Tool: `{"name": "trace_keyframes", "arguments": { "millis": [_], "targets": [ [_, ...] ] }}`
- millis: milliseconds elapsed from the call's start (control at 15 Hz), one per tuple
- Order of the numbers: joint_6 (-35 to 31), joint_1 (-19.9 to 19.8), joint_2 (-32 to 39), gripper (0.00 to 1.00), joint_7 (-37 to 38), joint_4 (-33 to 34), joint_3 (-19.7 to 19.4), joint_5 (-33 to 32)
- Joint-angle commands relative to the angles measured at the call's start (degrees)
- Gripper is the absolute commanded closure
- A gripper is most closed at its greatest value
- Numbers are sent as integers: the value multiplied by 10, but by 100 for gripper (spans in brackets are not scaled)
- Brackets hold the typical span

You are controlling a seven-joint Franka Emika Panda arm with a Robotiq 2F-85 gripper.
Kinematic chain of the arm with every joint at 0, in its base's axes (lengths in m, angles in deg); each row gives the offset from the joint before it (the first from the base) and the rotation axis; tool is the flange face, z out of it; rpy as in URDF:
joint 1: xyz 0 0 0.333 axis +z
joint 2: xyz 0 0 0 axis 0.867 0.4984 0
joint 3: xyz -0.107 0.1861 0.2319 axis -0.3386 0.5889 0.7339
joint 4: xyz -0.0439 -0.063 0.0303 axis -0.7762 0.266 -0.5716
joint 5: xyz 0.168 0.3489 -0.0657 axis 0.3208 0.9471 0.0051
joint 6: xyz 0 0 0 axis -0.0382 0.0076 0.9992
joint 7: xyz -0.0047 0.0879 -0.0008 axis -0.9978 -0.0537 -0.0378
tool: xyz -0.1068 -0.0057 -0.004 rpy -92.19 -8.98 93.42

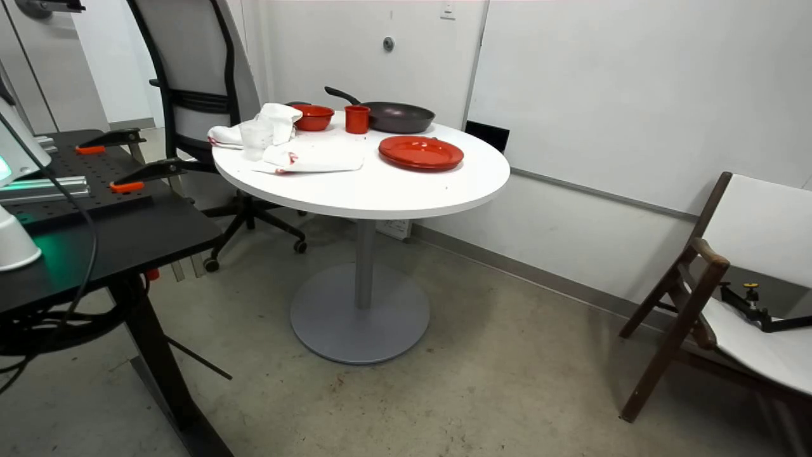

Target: Move the jar to the right

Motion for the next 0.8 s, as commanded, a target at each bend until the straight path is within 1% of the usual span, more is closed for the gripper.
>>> {"name": "trace_keyframes", "arguments": {
  "millis": [0,533,733],
  "targets": [
    [2,7,1,0,4,1,-6,-4],
    [2,7,1,0,4,1,-6,-4],
    [-12,15,-4,0,-22,-10,-26,14]
  ]
}}
